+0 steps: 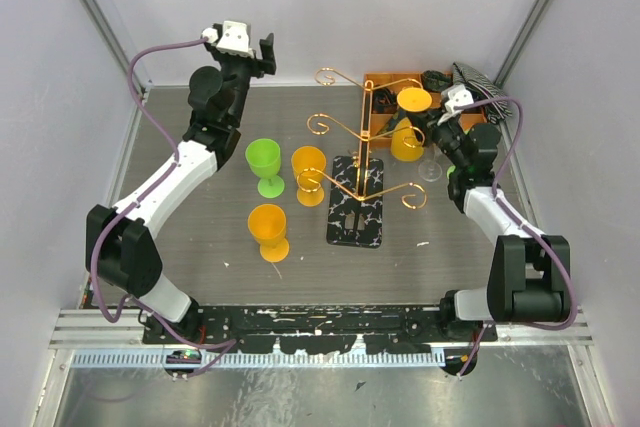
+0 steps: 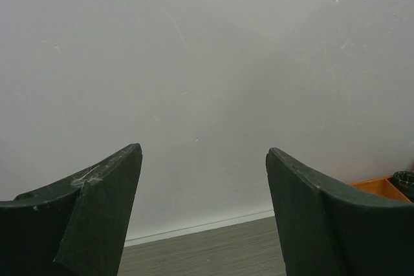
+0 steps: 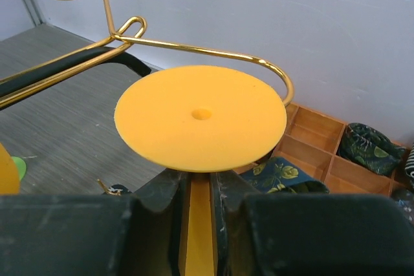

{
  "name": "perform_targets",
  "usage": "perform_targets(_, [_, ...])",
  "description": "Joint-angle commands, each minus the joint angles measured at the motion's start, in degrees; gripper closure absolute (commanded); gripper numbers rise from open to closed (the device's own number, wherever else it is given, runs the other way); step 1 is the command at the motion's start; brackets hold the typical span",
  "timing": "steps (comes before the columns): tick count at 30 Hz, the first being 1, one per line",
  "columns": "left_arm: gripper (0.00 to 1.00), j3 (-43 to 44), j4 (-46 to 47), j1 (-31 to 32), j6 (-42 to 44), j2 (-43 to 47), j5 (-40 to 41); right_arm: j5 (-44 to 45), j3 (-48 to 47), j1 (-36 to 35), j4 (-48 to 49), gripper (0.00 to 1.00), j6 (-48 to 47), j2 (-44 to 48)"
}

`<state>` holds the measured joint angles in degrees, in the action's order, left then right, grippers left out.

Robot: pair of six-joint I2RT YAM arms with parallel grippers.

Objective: Place the wine glass upside down on the wine glass rack

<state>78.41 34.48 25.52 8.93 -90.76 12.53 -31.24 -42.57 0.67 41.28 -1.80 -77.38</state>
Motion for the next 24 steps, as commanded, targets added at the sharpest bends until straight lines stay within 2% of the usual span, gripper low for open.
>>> perform_targets(1, [0.16,-0.6,2.5,-0.5,0.4,0.4,0.3,-4.6,-4.1,0.3,7.1,0.99,-0.1,-0.7])
perform_targets(15, [0.15,0.6,1.2,-0.8,0.8,-0.6,-0.1,-7.7,-9.3,0.6,9.3,0.99,1.7,-9.2])
perform_targets(24, [0.15,1.3,0.7,-0.9,1.1,-1.4,-0.5,-4.7,-9.0,0.7,15.3,0.99,2.7,-12.1])
